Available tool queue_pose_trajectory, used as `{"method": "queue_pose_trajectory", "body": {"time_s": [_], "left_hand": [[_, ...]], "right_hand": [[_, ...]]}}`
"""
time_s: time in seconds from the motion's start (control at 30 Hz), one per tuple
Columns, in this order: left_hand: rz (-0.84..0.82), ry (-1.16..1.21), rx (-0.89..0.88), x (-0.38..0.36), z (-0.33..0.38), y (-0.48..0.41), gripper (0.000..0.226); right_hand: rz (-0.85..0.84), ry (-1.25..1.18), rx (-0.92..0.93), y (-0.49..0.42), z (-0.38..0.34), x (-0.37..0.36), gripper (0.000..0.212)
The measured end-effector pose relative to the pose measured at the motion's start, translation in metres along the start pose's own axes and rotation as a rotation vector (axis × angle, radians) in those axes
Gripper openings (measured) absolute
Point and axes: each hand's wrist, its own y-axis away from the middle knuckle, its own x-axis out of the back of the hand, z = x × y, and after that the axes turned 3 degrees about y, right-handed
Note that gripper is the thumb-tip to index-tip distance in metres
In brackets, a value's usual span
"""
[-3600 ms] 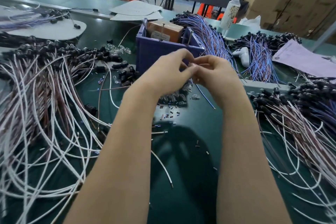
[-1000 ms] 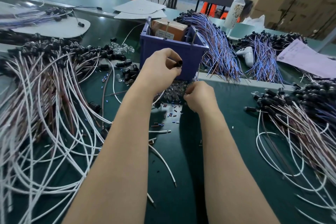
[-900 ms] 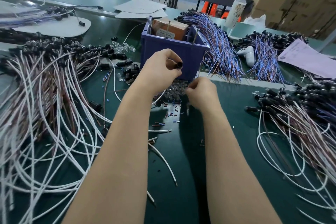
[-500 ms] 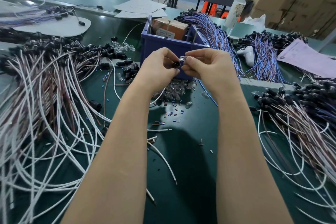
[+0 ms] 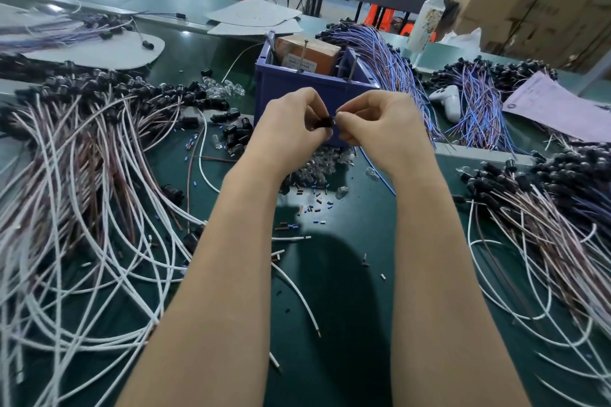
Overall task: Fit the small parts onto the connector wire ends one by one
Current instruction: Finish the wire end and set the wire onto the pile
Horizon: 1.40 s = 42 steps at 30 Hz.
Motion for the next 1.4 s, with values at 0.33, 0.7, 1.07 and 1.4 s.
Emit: {"method": "queue_pose_trajectory", "body": {"time_s": [0.33, 0.7, 1.07, 1.4], "left_hand": [[-0.001, -0.020, -0.060, -0.003, 0.001, 0.001, 0.014], [0.015, -0.098, -0.127, -0.002, 0.002, 0.000, 0.011], [0.057, -0.245, 0.049, -0.004, 0.025, -0.001, 0.030], [-0.054, 0.977, 0.503, -0.017, 0.032, 0.000, 0.042]], "right_hand": [[0.019, -0.114, -0.035, -0.002, 0.007, 0.000, 0.011], [-0.082, -0.592, -0.232, -0.004, 0.017, -0.010, 0.012], [0.058, -0.553, -0.166, -0.003, 0.010, -0.019, 0.008], [0.203, -0.541, -0.329, -0.008, 0.029, -0.006, 0.025]]}}
